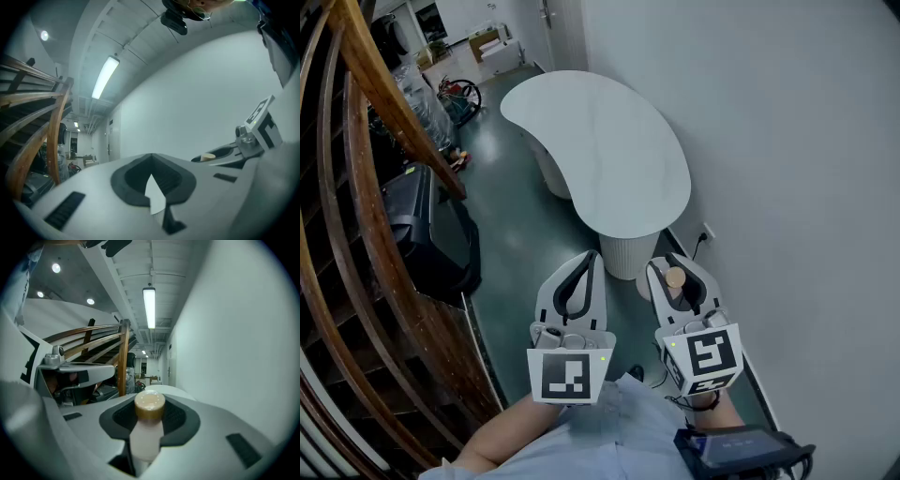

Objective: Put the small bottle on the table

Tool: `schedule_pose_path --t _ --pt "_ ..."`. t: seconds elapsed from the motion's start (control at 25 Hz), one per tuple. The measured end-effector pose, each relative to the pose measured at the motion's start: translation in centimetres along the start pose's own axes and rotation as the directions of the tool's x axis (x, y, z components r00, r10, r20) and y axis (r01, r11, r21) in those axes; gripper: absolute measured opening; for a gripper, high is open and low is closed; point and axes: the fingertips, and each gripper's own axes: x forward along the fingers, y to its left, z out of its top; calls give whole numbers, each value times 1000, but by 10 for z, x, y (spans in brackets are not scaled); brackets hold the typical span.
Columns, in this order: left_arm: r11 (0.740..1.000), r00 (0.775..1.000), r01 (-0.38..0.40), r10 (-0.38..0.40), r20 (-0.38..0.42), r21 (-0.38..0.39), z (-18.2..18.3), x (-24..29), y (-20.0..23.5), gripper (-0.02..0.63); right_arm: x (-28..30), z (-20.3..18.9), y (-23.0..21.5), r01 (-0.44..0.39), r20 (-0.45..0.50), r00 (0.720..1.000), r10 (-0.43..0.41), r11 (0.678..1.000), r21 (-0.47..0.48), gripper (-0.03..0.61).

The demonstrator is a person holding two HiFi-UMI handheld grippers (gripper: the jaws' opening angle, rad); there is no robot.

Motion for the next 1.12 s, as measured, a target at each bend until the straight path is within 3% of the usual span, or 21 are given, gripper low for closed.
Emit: schedule_pose_path --t 0.6,1.12 --pt "1000 1000 -22 22 -9 -9 -3 2 -17 -2 -6 0 -12 -41 30 999 41 999 4 106" --pt "996 994 -91 90 -64 -16 -21 10 -7 -2 12 -15 -24 -84 -20 996 84 996 5 106"
